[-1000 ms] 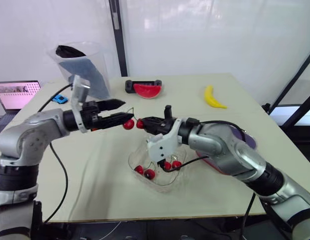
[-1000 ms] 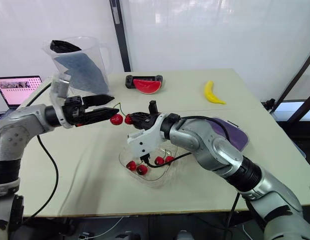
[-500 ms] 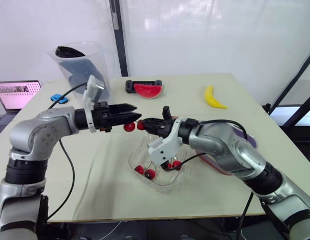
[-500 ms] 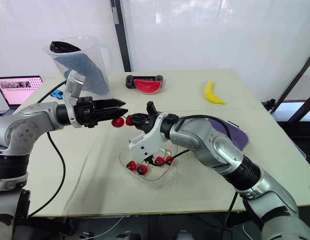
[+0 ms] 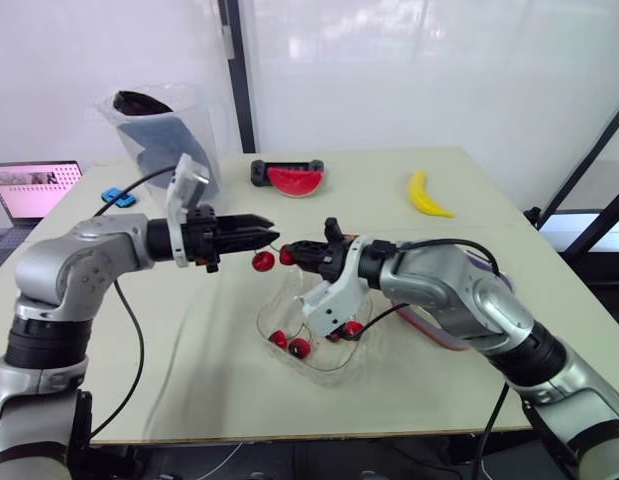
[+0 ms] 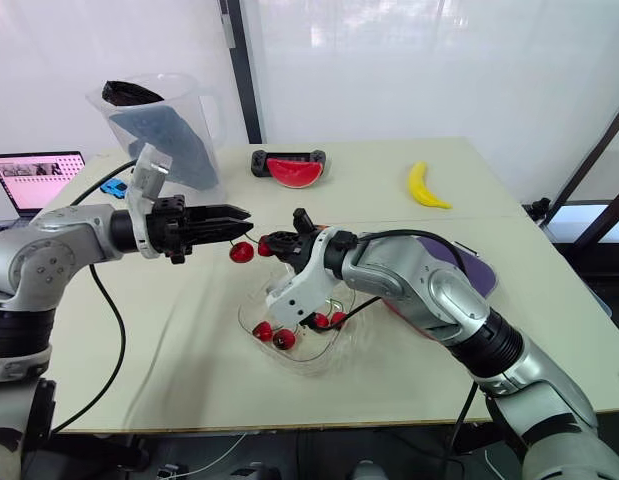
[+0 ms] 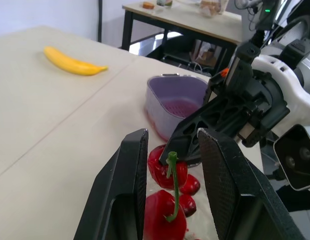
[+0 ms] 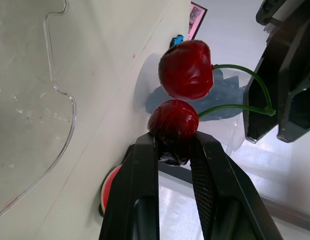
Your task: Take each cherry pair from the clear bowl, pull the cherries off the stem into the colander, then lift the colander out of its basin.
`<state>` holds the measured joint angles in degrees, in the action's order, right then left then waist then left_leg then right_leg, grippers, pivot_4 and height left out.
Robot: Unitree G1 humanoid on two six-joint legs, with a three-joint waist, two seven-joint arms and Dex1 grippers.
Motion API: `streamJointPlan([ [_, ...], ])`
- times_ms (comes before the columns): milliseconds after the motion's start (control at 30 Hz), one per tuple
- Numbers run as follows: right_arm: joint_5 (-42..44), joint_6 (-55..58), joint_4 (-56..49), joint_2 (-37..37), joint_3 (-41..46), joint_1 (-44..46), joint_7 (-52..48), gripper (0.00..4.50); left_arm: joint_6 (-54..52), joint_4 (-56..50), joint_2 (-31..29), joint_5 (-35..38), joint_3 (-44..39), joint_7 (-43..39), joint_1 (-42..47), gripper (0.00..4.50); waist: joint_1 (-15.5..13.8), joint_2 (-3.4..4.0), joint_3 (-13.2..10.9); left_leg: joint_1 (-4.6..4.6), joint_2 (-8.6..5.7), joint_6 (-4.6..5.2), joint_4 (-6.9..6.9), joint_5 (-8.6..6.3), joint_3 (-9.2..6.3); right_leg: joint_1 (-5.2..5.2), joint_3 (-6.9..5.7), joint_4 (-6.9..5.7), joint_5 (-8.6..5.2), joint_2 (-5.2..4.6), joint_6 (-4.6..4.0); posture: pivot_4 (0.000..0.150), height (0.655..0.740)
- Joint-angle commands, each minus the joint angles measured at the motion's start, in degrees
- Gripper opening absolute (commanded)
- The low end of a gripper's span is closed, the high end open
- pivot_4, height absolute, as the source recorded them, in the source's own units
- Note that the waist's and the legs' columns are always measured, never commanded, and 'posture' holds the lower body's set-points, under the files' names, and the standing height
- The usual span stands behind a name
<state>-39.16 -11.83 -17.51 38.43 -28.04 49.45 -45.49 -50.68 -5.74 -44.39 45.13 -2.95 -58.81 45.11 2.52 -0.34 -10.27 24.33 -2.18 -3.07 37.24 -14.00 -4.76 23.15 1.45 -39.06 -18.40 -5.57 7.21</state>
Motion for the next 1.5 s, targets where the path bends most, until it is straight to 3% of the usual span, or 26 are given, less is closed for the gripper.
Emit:
streamJointPlan([
  [33, 0.09, -1.25, -0.49, -0.36, 2.49, 0.66, -0.14, 0.55, 0.90, -1.74, -0.79, -1.17, -0.13, -0.75, 0.96, 1.67, 0.01, 0.00, 0.00, 0.00, 0.00, 0.00, 0.00, 0.00, 0.00, 0.00, 0.00, 0.00, 0.00, 0.00, 0.00, 0.150, 0.7400],
  [300, 0.34, -1.12, -0.55, -1.81, 3.04, 0.41, -1.31, 0.55, 0.32, -2.08, 0.08, -1.19, -0.40, -0.19, 1.33, 1.67, -0.01, 0.00, 0.00, 0.00, 0.00, -0.01, 0.00, 0.00, 0.00, 0.00, 0.00, 0.00, 0.00, 0.00, 0.00, 0.150, 0.7400],
  [433, 0.33, -1.31, -0.46, -2.01, 3.18, 0.37, -1.40, 0.55, 0.02, -2.09, -0.29, -1.45, -0.38, -0.28, 1.24, 0.08, 0.00, 0.00, 0.00, 0.00, 0.00, -0.01, 0.00, 0.01, -0.01, 0.00, -0.01, 0.00, 0.00, 0.00, 0.00, 0.150, 0.7400],
  [733, 4.10, 1.61, -1.86, -3.01, 4.61, -1.80, -4.59, 0.55, -0.16, -1.77, -0.02, -1.67, -0.21, -0.55, 1.27, 0.08, 0.00, 0.00, 0.00, 0.00, 0.00, -0.01, 0.00, 0.01, -0.01, 0.00, -0.01, -0.01, 0.00, 0.00, 0.00, 0.150, 0.7400],
  [867, 9.03, 5.54, -3.68, -2.29, 6.55, -4.59, -8.81, 2.24, 0.49, -0.77, 0.46, -2.15, -0.29, -0.60, 1.55, 0.00, -0.09, 0.00, 0.00, 0.00, 0.00, -0.01, 0.02, 0.01, -0.04, -0.05, -0.03, -0.01, 0.00, 0.00, 0.00, 0.150, 0.7400],
  [1033, 21.06, 16.15, -8.84, -0.82, 14.06, -12.40, -13.81, 4.46, 1.89, -0.32, 2.72, -1.08, -1.58, -0.84, 1.76, 0.00, -0.26, -0.01, 0.00, 0.00, 0.00, -0.01, 0.05, 0.01, -0.06, -0.09, -0.05, 0.00, 0.00, -0.01, 0.00, 0.150, 0.7400],
  [1167, 36.44, 40.38, -11.99, -5.23, 25.72, -13.08, -14.15, 4.46, 6.58, 0.36, 5.03, -1.32, -2.71, -2.64, 1.67, 0.00, -0.16, -0.01, 0.00, -0.01, 0.02, 0.00, 0.10, 0.00, -0.07, -0.13, -0.05, 0.00, 0.00, -0.01, 0.00, 0.150, 0.7400],
  [1300, 56.23, 73.41, -11.01, -6.73, 36.91, -5.33, -17.26, 4.46, 9.45, 1.06, 5.43, -1.80, -2.52, -5.11, 1.25, 0.00, -0.03, 0.01, -0.01, -0.05, 0.04, 0.00, 0.07, 0.01, -0.09, -0.15, -0.06, -0.02, 0.00, 0.00, 0.00, 0.150, 0.7400],
  [1500, 63.51, 77.36, -10.12, -4.27, 36.40, -1.31, -13.95, 4.46, 9.80, 0.42, 6.67, -1.34, -1.96, -5.03, 1.10, 0.00, -0.18, 0.00, -0.01, -0.07, 0.01, 0.32, 0.03, -0.17, -0.07, -0.16, -0.06, 0.01, 0.00, -0.02, -0.01, 0.150, 0.7400],
])
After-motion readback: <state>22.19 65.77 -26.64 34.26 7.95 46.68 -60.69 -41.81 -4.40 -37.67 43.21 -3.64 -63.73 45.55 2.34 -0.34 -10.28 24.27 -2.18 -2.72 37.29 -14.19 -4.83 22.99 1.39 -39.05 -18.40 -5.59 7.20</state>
